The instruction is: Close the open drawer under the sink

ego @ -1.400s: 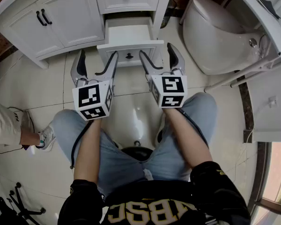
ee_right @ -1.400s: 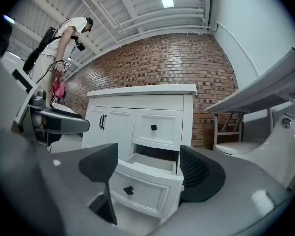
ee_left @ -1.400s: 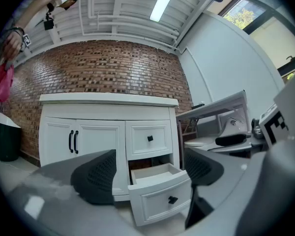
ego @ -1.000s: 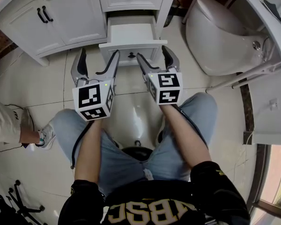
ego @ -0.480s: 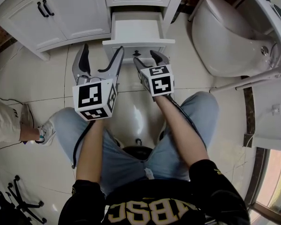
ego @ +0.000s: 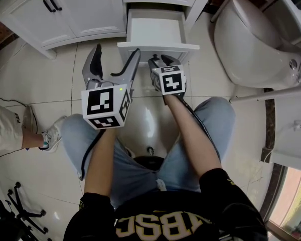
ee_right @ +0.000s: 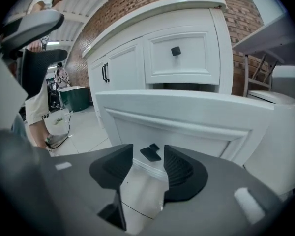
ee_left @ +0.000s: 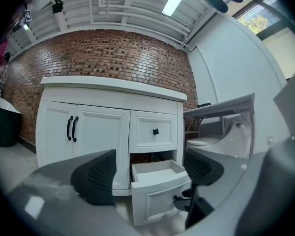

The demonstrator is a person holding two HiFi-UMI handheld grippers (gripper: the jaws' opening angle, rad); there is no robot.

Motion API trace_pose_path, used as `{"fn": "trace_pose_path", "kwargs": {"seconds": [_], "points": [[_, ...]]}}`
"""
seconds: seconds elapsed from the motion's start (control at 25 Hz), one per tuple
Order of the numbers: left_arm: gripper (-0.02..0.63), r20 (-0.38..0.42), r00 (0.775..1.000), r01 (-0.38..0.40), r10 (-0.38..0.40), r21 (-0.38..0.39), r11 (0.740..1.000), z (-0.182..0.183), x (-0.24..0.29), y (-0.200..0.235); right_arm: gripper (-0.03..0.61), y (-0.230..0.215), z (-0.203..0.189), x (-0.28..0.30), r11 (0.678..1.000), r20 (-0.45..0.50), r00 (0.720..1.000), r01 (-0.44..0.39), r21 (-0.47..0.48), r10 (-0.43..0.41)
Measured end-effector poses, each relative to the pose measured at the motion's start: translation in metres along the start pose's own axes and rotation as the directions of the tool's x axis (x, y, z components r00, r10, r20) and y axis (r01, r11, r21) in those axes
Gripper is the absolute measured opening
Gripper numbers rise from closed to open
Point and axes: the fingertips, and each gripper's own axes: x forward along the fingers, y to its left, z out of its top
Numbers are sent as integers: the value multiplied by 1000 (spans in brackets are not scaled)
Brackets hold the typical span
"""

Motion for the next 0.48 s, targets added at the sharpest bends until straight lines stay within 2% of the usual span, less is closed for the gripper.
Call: {"fn": "trace_pose_path", "kwargs": {"seconds": [0.12, 0.24, 0.48], "points": [[440, -11, 1000, -8, 8, -4, 1000, -4, 7, 8, 150, 0, -3, 14, 1000, -29, 1000, 10, -4, -10], [440, -21, 1000, -15, 15, -13, 1000, -8, 16, 15, 149, -6, 2, 24, 998, -39, 999, 34, -44, -35], [440, -44, 998, -38, 37, -26, 999, -18, 38, 36, 146, -23, 25, 54, 994, -23, 999, 30, -105, -33]]}}
